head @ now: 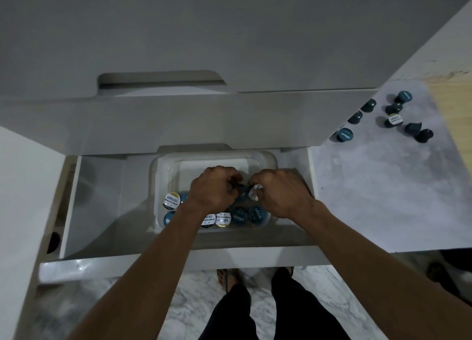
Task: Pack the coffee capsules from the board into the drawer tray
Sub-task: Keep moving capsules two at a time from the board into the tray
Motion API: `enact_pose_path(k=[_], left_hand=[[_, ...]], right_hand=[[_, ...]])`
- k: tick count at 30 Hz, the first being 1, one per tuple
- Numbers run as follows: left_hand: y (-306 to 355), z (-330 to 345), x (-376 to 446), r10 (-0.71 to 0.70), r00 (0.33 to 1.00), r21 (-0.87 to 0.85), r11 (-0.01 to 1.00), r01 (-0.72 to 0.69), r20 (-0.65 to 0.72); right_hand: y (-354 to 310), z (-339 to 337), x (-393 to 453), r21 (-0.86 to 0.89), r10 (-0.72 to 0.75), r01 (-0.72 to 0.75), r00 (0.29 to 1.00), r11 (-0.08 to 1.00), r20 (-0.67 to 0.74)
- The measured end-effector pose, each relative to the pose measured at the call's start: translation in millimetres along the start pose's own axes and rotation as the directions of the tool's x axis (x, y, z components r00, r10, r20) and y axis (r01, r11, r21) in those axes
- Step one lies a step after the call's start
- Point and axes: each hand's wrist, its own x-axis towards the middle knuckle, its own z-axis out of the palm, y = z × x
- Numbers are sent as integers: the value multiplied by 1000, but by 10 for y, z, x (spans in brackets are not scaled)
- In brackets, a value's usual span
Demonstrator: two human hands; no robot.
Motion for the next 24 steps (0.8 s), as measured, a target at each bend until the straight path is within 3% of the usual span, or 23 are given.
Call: enact_pose_path(k=[10, 17, 24], left_hand=[[5, -7, -42, 26, 1000, 20, 999, -26, -9], [89, -190, -188, 10, 988, -126, 992, -30, -153], [489, -355, -519, 27, 952, -161, 984, -79, -303]], right_hand=[[3, 49, -62, 44, 10, -12, 999, 999, 46], [-79, -113, -184, 395, 169, -100, 975, 913, -142], [-7, -470, -548, 642, 255, -40, 935, 766, -247]])
